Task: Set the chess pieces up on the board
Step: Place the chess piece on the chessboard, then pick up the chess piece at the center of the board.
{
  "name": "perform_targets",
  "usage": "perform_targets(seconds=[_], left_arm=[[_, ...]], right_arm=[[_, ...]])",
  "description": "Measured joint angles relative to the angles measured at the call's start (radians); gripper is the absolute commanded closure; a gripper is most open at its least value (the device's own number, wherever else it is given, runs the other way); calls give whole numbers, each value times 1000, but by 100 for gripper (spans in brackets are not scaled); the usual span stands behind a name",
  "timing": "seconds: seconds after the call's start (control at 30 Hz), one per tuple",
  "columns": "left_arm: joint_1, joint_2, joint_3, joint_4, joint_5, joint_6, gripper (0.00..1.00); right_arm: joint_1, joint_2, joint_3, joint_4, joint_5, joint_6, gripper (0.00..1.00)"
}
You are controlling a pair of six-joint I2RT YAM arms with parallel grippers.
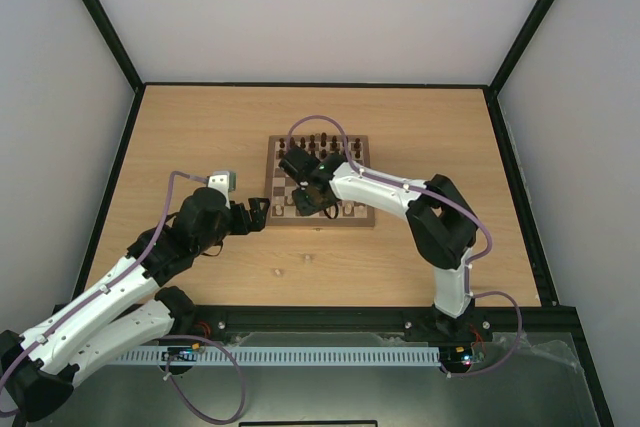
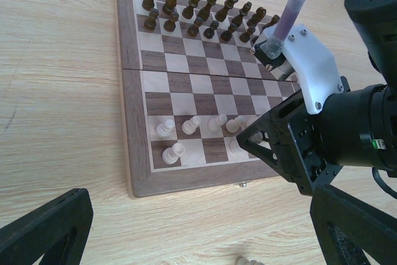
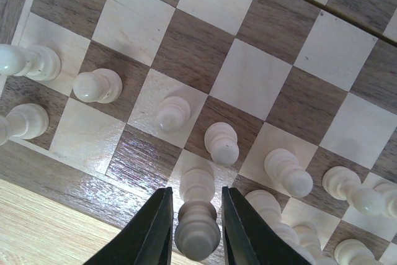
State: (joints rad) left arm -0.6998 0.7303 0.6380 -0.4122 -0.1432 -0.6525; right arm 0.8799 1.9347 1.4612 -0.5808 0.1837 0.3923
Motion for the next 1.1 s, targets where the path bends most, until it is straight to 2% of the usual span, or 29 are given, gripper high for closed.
perform_targets(seconds=[0.2, 0.33, 0.53, 0.67, 0.73, 1.03, 1.1], left_arm=[[0, 0, 0, 0, 0, 0, 1], [0, 1, 0, 0, -2, 0, 1], [0, 3, 1, -1, -4, -1, 1], [0, 3, 8, -13, -8, -2, 1], [0, 2, 18, -23, -13, -2, 1], [0, -39, 63, -55, -27, -10, 1], [0, -52, 75, -61, -31, -11, 1]], right_arm=[[-1, -38, 0, -9, -4, 0, 73], [1, -96, 0, -24, -7, 0, 66], [46, -225, -11, -41, -7, 3, 39], [120, -325, -90, -40, -32, 9, 21], [158, -364, -150, -32, -51, 16, 0], [234, -401, -376, 29, -100, 69, 2], [236, -401, -389, 39, -100, 80, 9]])
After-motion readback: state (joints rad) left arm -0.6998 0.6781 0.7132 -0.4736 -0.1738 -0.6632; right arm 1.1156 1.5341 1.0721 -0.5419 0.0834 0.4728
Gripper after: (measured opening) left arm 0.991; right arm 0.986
